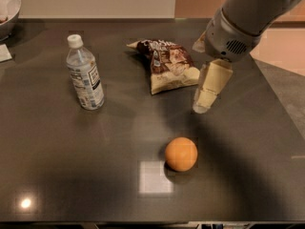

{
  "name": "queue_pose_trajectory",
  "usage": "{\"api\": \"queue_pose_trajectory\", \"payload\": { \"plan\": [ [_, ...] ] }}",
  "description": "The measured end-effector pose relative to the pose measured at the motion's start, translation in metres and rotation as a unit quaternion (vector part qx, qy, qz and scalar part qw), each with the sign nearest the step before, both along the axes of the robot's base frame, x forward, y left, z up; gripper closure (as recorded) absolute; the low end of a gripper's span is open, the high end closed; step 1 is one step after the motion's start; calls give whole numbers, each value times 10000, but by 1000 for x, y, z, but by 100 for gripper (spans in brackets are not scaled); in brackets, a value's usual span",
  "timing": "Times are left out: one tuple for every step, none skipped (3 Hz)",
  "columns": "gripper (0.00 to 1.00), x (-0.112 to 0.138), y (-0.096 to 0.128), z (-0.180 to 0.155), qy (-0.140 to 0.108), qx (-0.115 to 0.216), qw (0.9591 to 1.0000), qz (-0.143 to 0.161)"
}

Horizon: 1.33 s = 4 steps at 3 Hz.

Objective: Move blue plastic bottle near orange

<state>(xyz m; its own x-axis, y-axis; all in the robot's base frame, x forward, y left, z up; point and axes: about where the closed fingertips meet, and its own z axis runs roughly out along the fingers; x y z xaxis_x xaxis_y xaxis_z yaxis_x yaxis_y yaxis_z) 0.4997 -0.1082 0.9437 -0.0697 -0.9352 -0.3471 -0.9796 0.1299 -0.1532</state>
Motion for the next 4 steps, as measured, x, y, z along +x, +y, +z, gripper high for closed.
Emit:
{"api": "queue_pose_trajectory", "payload": {
  "plan": [
    [0,22,44,-7,67,453,9988,155],
    [0,40,84,-6,73,909,9952,348],
    [0,56,121,-3,133,1297,9899,556],
    [0,65,154,-4,242,1593,9842,735]
  ]
}}
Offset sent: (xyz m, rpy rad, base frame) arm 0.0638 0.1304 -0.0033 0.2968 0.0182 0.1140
